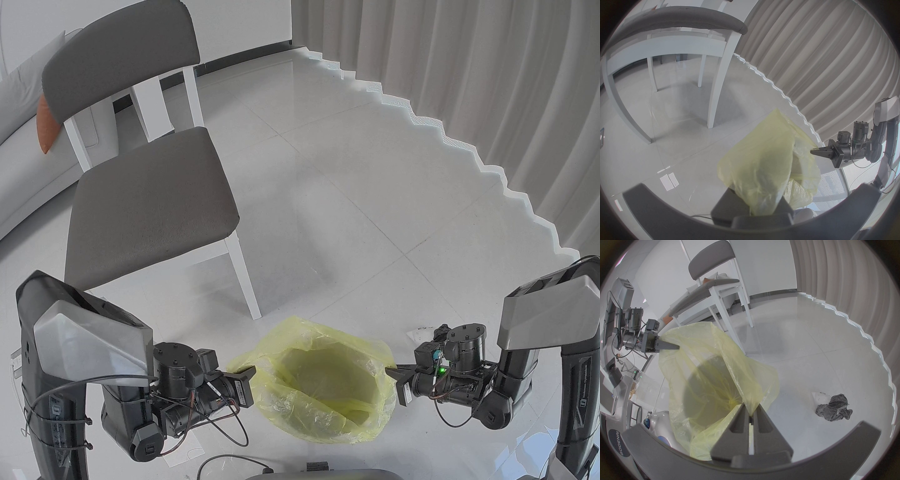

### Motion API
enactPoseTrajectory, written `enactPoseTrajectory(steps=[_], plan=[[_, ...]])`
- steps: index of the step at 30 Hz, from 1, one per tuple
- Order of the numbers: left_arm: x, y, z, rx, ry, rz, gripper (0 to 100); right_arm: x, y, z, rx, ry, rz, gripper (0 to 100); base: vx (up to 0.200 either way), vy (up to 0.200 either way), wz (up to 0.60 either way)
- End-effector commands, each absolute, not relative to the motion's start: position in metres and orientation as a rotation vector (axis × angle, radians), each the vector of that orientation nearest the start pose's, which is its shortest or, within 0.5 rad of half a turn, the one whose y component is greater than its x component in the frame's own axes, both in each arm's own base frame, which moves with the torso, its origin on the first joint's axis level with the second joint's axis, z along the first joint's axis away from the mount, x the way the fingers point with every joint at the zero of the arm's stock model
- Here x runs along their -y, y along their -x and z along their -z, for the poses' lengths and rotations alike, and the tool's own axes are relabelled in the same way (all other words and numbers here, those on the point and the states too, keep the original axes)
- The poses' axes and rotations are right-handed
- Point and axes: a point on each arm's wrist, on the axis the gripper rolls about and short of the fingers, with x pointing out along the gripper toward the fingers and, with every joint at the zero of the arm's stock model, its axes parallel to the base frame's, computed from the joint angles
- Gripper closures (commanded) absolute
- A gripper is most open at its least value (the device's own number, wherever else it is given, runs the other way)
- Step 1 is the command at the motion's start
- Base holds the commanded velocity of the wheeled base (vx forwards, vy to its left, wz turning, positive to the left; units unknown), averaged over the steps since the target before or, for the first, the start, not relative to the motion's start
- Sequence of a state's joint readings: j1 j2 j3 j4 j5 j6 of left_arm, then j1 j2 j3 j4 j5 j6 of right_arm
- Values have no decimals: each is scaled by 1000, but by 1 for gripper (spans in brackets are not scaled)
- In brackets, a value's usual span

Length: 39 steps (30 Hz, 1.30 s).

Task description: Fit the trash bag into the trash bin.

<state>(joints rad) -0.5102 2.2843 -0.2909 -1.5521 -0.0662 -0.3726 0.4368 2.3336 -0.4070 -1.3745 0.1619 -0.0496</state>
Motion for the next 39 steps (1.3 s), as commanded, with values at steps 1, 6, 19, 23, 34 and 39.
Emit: enactPoseTrajectory(steps=[1, 6, 19, 23, 34, 39], plan=[[143, -252, 5, -508, 266, 485, 100, -130, -275, 32, -554, 128, -590, 100, 0, 0, 0], [145, -249, 1, -500, 265, 494, 100, -123, -271, 28, -555, 122, -575, 0, 0, 0, 0], [143, -244, 15, -541, 225, 407, 100, -138, -230, -7, -455, 140, -687, 0, 0, 0, 0], [146, -235, 17, -561, 208, 402, 100, -154, -221, -5, -443, 152, -755, 0, 0, 0, 0], [140, -236, 35, -611, 178, 341, 100, -178, -215, 9, -465, 182, -833, 0, 0, 0, 0], [141, -238, 34, -603, 183, 355, 0, -177, -212, 8, -468, 184, -829, 0, 0, 0, 0]])
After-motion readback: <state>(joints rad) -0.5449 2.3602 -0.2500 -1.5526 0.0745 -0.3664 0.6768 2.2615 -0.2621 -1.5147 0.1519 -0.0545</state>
